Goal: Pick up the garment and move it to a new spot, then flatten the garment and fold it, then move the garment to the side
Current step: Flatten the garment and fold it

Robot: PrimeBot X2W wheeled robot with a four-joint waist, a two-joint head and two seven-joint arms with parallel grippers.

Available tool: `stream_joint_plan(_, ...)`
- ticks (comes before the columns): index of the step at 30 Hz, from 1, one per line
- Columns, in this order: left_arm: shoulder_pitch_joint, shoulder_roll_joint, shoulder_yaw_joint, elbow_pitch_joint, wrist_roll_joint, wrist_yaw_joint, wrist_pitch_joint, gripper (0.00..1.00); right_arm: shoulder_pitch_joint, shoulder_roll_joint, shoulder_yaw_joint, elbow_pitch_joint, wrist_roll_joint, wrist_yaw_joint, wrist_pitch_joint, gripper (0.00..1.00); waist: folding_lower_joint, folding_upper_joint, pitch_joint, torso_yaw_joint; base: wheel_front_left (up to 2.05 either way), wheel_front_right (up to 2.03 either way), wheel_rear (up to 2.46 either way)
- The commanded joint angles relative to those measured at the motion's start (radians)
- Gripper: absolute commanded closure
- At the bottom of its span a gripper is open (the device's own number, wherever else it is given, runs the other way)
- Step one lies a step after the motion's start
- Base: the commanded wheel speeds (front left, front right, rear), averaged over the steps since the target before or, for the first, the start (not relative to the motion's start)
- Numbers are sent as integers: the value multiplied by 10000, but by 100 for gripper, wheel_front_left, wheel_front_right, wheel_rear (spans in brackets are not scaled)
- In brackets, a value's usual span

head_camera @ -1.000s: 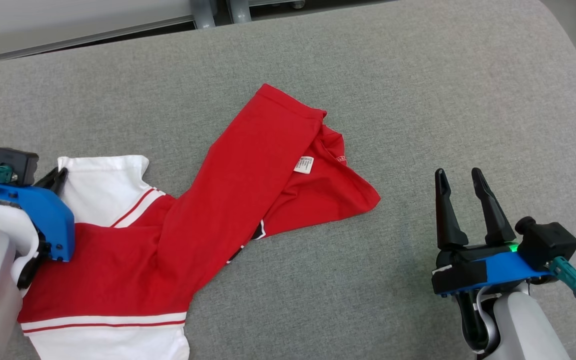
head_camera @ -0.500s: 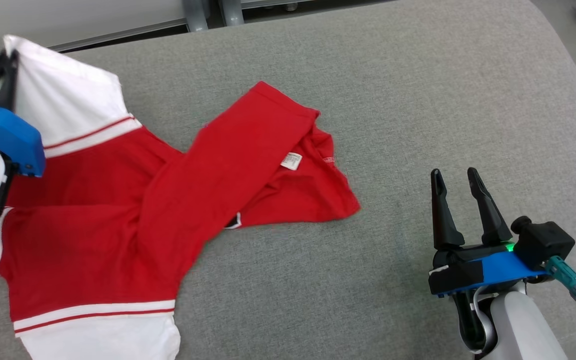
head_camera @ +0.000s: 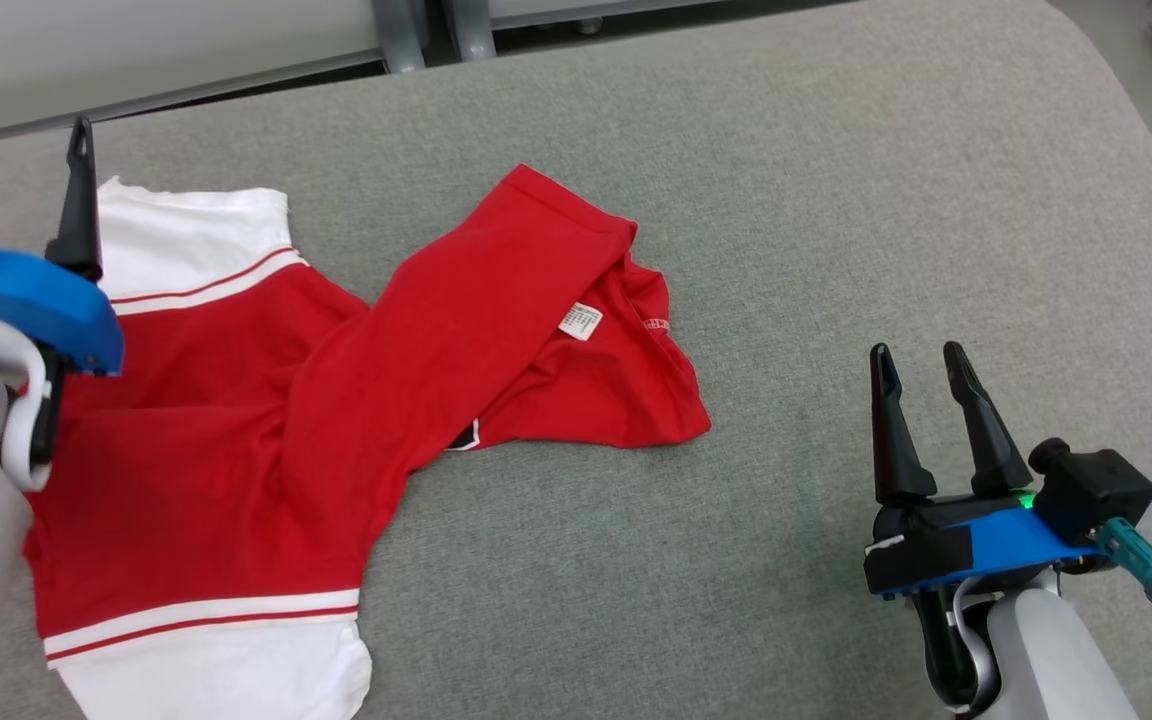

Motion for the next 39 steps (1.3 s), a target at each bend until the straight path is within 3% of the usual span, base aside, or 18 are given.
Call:
stream_joint_plan(1, 450, 25, 244, -343, 63, 139, -30, 0, 87, -10, 5, 7, -35, -3, -8, 0, 0, -1, -166, 144, 0, 0, 0)
stream_joint_plan(9, 2994, -422, 1949, -3344, 705, 634, -33, 0, 395, -10, 42, 95, -145, -3, -8, 0, 0, -1, -842, 627, 0, 0, 0)
stream_joint_plan(16, 5486, -1292, 3102, -5120, 1461, 656, -33, 0, 721, -10, -52, 191, -289, -3, -8, 0, 0, -1, -1477, 983, 0, 0, 0)
stream_joint_plan(28, 8368, -2810, 4566, -6320, 2461, 380, -34, 0, 1075, -10, -175, 236, -459, -3, -8, 0, 0, -1, -2035, 1484, 0, 0, 0)
stream_joint_plan(39, 8963, -3572, 5375, -6357, 3237, -170, -34, 0, 1199, -10, -223, 265, -446, -3, -7, 0, 0, -1, -2124, 1742, 0, 0, 0)
